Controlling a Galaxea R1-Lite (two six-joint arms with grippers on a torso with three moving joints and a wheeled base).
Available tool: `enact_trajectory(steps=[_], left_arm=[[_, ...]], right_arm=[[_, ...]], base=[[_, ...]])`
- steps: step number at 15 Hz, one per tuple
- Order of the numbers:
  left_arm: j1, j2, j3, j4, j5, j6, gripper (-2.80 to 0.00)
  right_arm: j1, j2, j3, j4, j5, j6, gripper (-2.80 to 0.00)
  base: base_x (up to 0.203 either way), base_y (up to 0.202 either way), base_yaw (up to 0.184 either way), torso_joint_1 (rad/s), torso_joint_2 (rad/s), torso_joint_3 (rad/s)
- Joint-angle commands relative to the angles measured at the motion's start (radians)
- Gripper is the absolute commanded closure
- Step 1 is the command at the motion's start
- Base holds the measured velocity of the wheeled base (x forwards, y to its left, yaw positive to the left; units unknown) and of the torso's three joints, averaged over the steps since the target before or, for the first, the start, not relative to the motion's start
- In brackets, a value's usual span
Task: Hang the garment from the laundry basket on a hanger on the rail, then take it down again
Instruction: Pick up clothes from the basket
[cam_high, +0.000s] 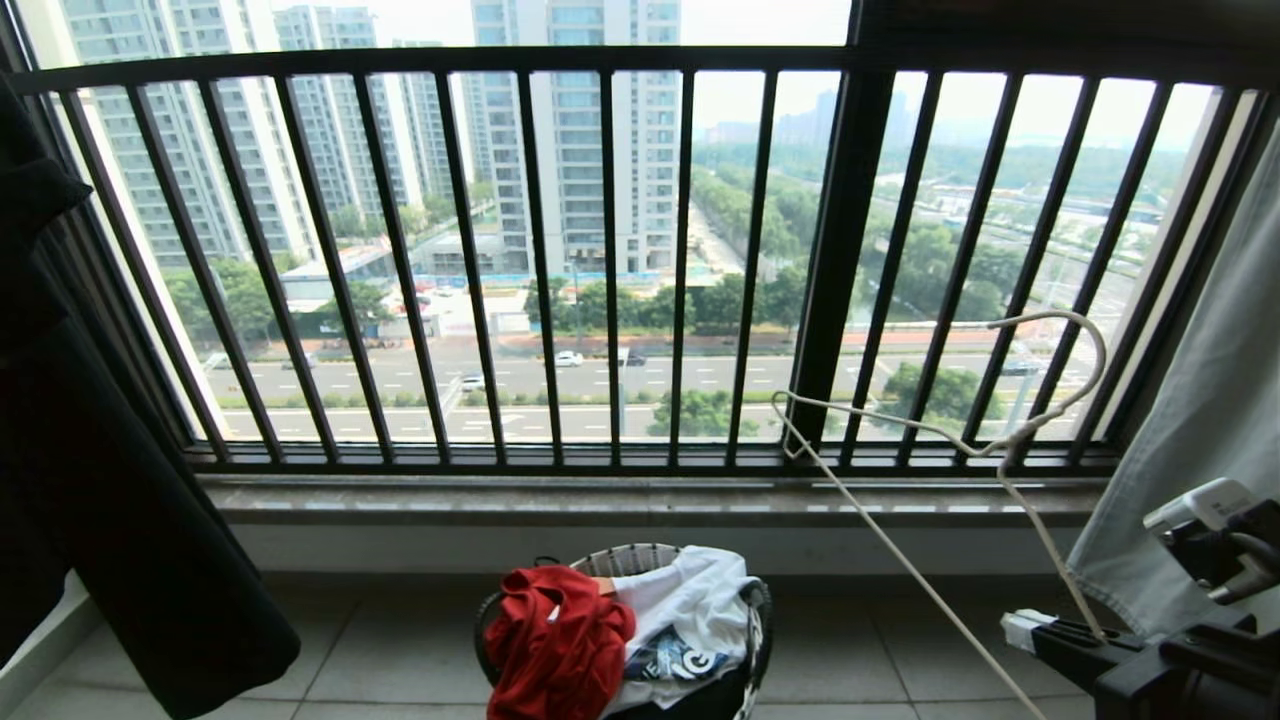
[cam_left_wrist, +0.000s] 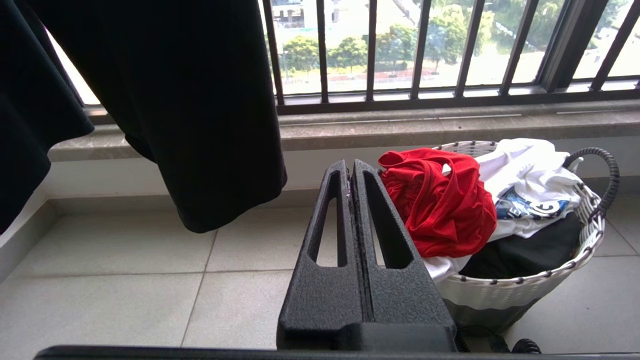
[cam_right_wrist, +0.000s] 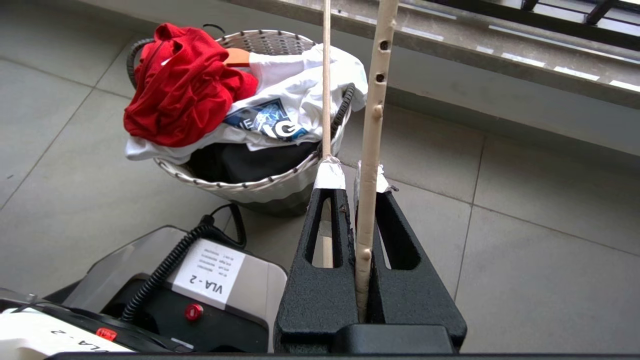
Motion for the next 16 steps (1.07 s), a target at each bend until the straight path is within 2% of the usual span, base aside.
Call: enact_trajectory(steps=[1,6,16], left_arm=[[0.000,0.001,0.000,0.000,0.000,0.000,0.00],[0.000,0.000,0.000,0.000,0.000,0.000,0.00],[0.000,0.000,0.000,0.000,0.000,0.000,0.00]], right_arm=[[0.000,-0.003,-0.002,0.000,-0.002,-0.008,0.00],[0.000,-0.025,0.001,0.000,0.000,-0.025,0.00],[0.000,-0.053,-0.003,-0.002,-0.008,-0.019,0.00]], base=[[0.000,0.000,0.000,0.000,0.00,0.000],[0.000,0.000,0.000,-0.012,0.09,0.073],[0.000,0.000,0.000,0.000,0.00,0.002]])
